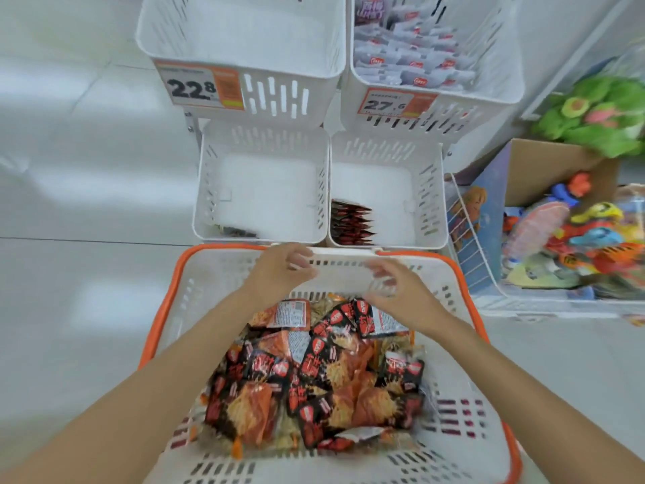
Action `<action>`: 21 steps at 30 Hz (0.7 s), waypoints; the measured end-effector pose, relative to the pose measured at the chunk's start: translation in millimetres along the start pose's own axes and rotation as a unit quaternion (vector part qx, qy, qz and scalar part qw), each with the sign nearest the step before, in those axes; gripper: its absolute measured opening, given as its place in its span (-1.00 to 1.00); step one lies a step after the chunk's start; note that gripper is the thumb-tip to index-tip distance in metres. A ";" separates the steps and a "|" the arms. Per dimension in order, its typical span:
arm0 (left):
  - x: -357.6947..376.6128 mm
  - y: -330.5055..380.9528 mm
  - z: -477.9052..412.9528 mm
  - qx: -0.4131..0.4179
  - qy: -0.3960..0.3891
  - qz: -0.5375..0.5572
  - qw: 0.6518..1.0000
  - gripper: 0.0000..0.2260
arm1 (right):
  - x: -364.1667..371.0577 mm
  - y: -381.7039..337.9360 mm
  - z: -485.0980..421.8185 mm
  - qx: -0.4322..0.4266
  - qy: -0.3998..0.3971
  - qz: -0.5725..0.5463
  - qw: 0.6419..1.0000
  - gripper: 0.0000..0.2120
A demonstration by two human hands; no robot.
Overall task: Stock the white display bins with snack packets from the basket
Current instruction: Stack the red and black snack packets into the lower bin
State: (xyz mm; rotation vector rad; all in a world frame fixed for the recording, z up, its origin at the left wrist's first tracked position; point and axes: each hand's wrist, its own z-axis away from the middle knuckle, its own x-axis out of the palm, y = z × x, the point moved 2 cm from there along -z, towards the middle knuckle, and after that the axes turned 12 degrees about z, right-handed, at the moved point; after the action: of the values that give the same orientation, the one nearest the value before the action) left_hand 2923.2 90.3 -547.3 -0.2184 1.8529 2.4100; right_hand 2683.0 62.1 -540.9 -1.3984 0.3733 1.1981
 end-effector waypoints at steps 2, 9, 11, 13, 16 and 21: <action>-4.3 -16.4 18.9 -0.029 0.014 -0.007 0.999 -0.80 | 21.2 29.5 16.9 0.059 -0.111 0.032 0.992 -0.42; 9.7 -33.4 63.7 -0.088 0.002 -0.007 0.996 -0.78 | 72.3 79.4 55.0 0.066 -0.145 0.267 0.951 -0.64; 14.7 -31.5 68.9 -0.091 -0.011 -0.020 0.996 -0.77 | 57.7 62.5 50.4 0.020 -0.089 0.263 0.961 -0.85; 20.9 -29.0 71.4 -0.087 -0.034 -0.026 0.995 -0.67 | 37.3 33.6 44.5 0.009 -0.071 0.158 0.985 -0.88; 31.1 -27.0 74.5 -0.073 -0.108 -0.072 0.989 -0.26 | 15.8 -13.4 34.8 -0.049 -0.039 0.067 0.996 -0.89; 14.3 -51.1 81.6 -0.110 -0.061 0.004 0.992 -0.70 | 33.1 -48.1 18.4 -0.051 -0.083 -0.099 0.990 -0.74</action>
State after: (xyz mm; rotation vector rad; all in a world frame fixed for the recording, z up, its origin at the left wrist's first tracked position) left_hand 2912.8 182.1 -577.9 -0.0764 1.5394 2.5683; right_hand 2727.5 104.1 -537.3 -1.3774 0.0551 1.1715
